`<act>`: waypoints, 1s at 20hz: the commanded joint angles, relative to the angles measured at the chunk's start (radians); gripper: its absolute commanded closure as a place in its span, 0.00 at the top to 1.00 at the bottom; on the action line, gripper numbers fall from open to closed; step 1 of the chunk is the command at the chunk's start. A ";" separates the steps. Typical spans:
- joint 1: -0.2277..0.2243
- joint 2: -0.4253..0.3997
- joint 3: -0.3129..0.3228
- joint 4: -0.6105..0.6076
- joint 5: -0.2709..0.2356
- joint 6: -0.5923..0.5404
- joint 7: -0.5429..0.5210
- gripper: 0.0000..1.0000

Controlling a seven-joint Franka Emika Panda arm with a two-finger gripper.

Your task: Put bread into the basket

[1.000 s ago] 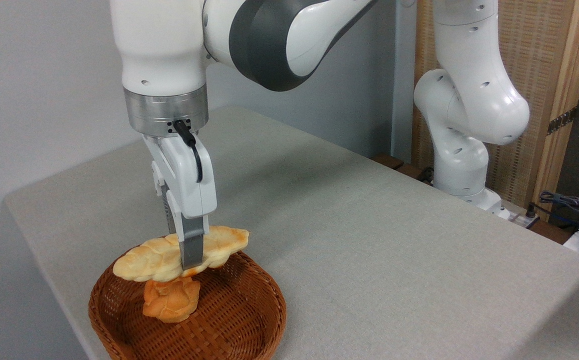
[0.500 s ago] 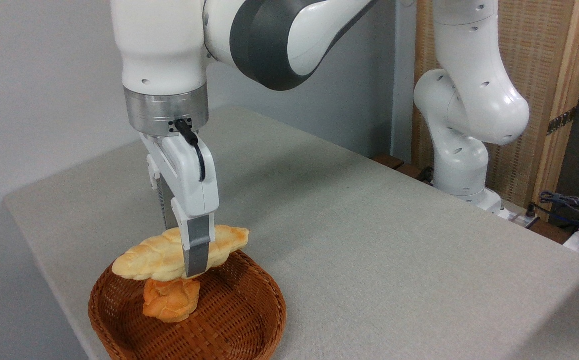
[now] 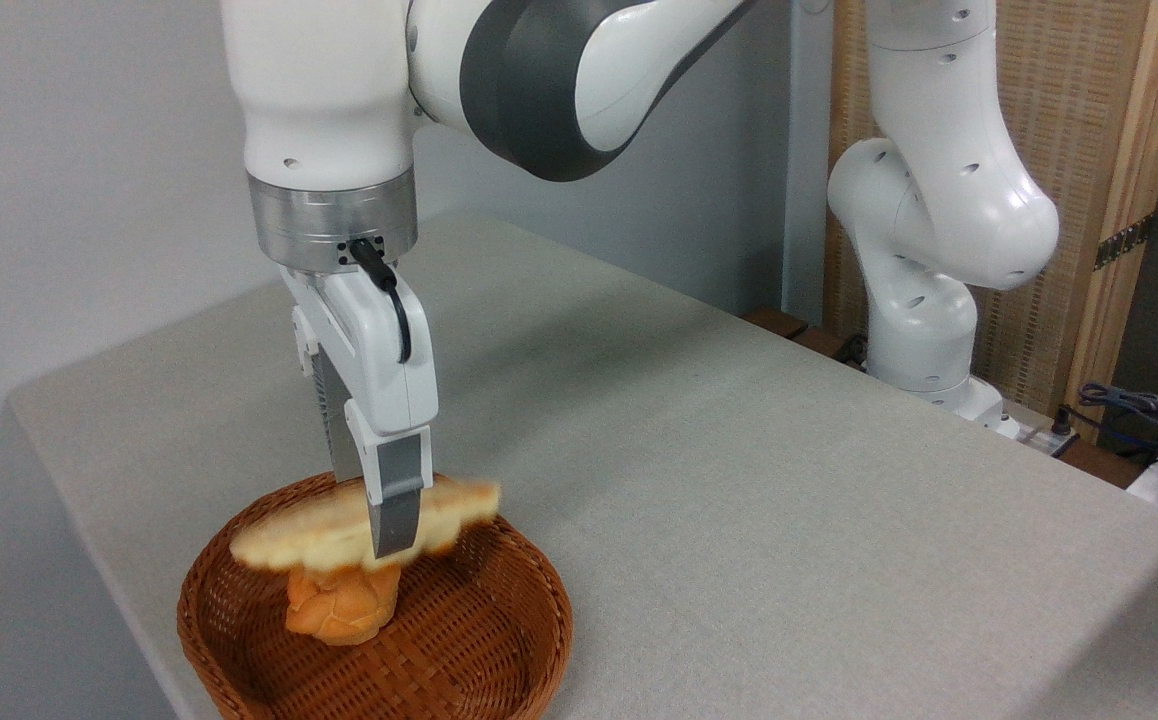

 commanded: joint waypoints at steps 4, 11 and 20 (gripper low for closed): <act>-0.006 -0.002 0.008 0.009 -0.023 -0.002 -0.013 1.00; -0.004 -0.020 0.010 0.012 -0.029 -0.009 -0.033 1.00; 0.048 -0.150 -0.056 0.009 -0.019 -0.169 -0.186 1.00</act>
